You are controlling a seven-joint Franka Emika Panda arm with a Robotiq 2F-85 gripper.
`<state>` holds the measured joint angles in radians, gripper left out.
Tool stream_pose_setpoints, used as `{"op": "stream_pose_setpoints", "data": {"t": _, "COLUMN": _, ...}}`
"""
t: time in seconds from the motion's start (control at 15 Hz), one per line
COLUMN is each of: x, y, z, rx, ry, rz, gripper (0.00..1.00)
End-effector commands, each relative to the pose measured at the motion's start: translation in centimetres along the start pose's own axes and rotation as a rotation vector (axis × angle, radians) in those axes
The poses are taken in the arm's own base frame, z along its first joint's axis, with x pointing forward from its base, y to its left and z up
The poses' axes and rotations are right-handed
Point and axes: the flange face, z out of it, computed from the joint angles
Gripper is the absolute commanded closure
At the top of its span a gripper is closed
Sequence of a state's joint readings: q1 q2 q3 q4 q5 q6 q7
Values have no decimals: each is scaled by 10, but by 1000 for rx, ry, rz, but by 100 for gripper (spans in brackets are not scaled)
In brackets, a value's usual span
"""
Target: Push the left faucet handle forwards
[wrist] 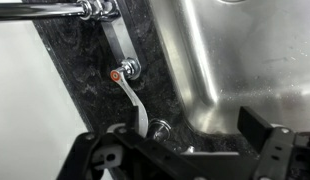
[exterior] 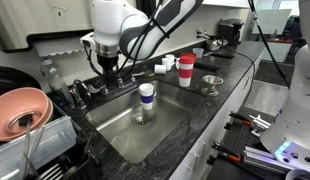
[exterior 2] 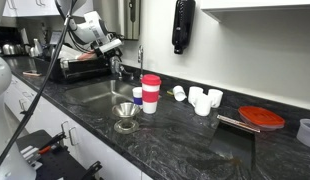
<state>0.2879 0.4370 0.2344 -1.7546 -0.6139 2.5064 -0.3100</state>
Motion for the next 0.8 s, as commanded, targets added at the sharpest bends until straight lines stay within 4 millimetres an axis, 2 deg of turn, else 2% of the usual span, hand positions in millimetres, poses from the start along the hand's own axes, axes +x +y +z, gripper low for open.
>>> {"op": "stream_pose_setpoints", "data": {"t": 0.0, "x": 14, "y": -1, "z": 1, "rx": -36, "ry": 16, "rz": -39, "gripper": 0}}
{"op": "stream_pose_setpoints", "data": {"t": 0.27, "x": 23, "y": -4, "z": 16, "rx": -49, "ry": 10, "rz": -87, "gripper": 0}}
{"op": "stream_pose_setpoints", "data": {"t": 0.73, "x": 30, "y": 22, "z": 47, "rx": -92, "ry": 14, "rz": -101, "gripper": 0}}
